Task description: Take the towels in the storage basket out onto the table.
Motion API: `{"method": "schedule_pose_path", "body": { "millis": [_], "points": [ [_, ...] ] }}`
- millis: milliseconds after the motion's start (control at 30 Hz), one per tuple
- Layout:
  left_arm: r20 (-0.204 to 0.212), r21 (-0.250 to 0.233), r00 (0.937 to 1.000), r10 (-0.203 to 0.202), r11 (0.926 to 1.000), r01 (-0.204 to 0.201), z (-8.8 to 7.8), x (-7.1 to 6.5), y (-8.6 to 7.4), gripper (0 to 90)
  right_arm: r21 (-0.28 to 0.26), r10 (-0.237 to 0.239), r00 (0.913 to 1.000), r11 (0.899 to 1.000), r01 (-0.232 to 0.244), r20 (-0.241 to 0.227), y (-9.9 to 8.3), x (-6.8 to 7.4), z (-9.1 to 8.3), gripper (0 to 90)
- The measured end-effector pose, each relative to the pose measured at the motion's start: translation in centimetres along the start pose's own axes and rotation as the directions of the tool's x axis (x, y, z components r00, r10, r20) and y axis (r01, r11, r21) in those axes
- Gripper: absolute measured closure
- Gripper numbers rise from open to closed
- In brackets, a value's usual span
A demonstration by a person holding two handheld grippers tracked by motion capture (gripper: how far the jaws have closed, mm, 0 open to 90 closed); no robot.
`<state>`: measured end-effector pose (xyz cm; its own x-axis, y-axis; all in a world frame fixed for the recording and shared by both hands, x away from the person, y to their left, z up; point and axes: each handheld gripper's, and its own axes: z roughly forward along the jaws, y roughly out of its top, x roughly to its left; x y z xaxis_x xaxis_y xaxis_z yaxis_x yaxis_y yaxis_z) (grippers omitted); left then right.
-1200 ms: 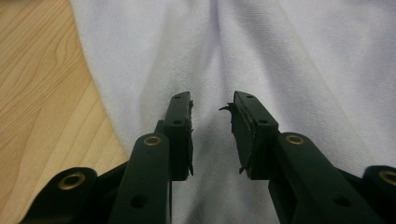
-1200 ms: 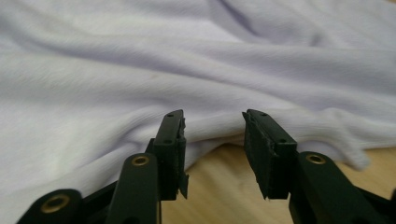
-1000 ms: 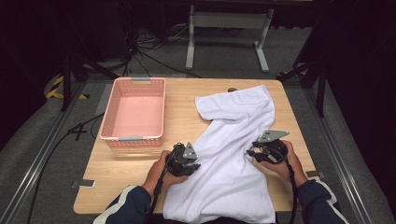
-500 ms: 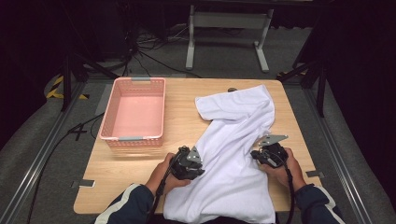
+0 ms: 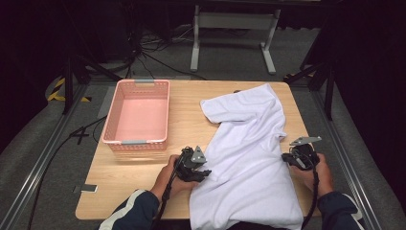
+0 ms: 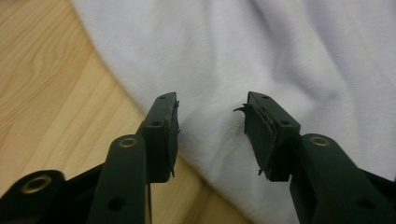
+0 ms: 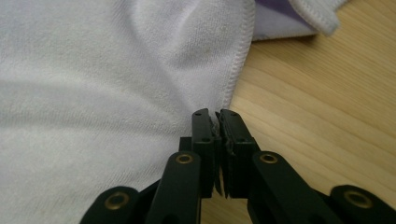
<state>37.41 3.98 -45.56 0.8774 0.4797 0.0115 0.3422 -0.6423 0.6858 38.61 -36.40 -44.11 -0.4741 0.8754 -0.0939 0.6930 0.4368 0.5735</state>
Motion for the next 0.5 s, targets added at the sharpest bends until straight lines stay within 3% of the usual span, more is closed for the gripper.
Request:
{"method": "schedule_pose_path", "body": {
  "millis": [33, 67, 167, 200, 267, 367, 500],
  "points": [
    [-0.017, -0.01, 0.9996, -0.021, 0.9997, 0.021, 0.0, 0.2, -0.1, 51.8, 0.008, 0.013, 0.9999, 1.0, -0.013, 0.002, -0.1, -0.3, -0.1, 81.7],
    [-0.005, -0.015, 0.999, -0.045, 0.9989, 0.044, 0.0, 0.4, -0.1, 49.9, 0.02, 0.035, 0.9993, 0.999, -0.035, 0.012, -0.2, -0.6, -0.3, 77.9],
    [-0.003, 0.018, 0.9989, -0.046, 0.9988, 0.046, 0.5, 0.4, -0.1, 46.5, 0.015, 0.039, 0.9984, 0.999, -0.04, 0.042, 0.1, -0.9, -0.3, 68.8],
    [0.013, 0.025, 0.999, -0.042, 0.9988, 0.042, 0.6, 0.3, -0.1, 45.8, -0.017, 0.007, 0.9982, 1.0, -0.006, 0.06, 0.7, -0.6, -0.5, 66.7],
    [0.004, 0.036, 0.9994, -0.035, 0.9987, 0.035, 0.8, 0.0, -0.2, 45.3, -0.081, -0.024, 0.998, 0.996, 0.029, 0.059, 2.1, 0.0, -1.1, 65.3],
    [0.003, 0.024, 0.9986, -0.053, 0.9983, 0.053, 0.8, -0.1, -0.4, 46.6, -0.184, -0.064, 0.998, 0.981, 0.062, -0.003, 4.9, 1.1, -1.6, 64.5],
    [0.009, 0.027, 0.9988, -0.048, 0.9985, 0.048, 0.4, -0.4, -0.7, 50.9, -0.232, -0.2, 0.9771, 0.956, 0.179, -0.071, 9.7, 4.0, -0.4, 61.4]
  ]
}}
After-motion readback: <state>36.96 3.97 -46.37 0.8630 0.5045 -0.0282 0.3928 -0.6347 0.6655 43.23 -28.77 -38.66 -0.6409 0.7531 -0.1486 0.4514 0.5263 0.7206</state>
